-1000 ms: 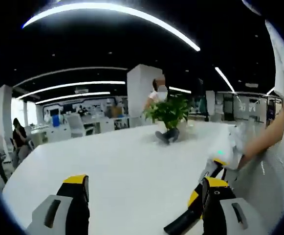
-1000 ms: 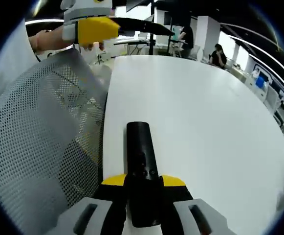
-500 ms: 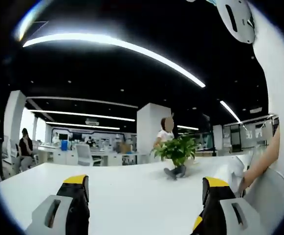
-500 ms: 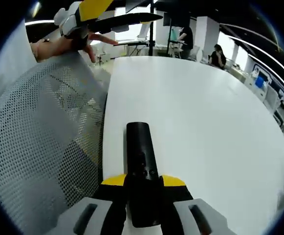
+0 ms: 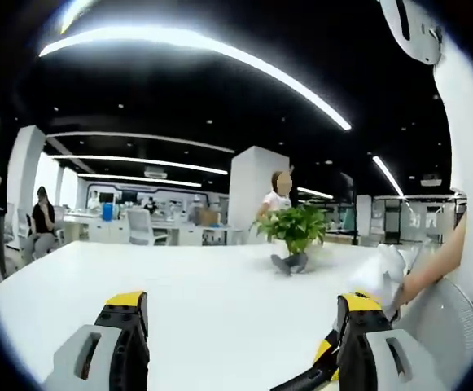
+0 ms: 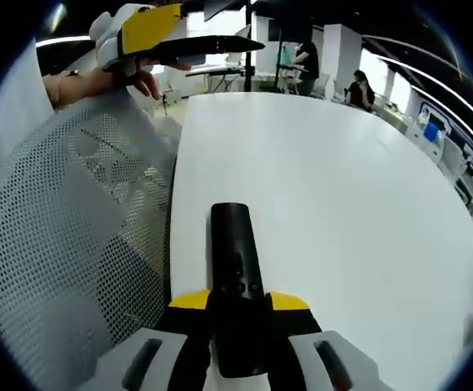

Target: Press the specified remote control buttons in sequence, fully releasing each button before pressing the next.

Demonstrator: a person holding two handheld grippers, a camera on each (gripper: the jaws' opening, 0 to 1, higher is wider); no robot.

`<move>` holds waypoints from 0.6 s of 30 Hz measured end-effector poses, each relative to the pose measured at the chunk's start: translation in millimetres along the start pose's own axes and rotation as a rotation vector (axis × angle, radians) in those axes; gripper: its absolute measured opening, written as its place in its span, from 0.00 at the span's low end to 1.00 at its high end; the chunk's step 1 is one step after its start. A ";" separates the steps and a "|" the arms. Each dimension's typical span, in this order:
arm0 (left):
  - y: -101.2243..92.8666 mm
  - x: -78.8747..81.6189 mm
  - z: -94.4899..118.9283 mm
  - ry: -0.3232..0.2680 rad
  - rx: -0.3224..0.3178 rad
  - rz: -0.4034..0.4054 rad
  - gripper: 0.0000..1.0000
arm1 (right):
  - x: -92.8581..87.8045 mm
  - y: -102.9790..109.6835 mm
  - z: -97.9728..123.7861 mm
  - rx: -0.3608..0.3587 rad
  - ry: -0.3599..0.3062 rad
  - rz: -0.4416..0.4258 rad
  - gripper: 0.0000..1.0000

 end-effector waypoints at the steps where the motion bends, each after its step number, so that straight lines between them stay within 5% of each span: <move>1: 0.8 -0.4 0.2 0.007 0.005 0.007 1.00 | 0.2 -0.7 0.2 0.003 0.003 0.001 0.22; 7: 3.1 -6.7 1.9 0.088 0.037 0.077 1.00 | 2.7 -9.4 -0.7 0.021 0.042 0.040 0.21; 18: 5.9 -7.0 5.4 0.079 0.059 0.090 0.99 | 3.7 -52.2 -7.4 0.009 0.086 0.069 0.21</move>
Point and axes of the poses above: the point that each gripper's makers call its tool centre point, and the gripper's own axes: z roughly backward along the fingers, y roughly to its left, x roughly out of its top, the point moved 9 cm from there along z, roughly backward along the fingers, and after that the axes turned 11 degrees about -x, right-handed, at the moved point
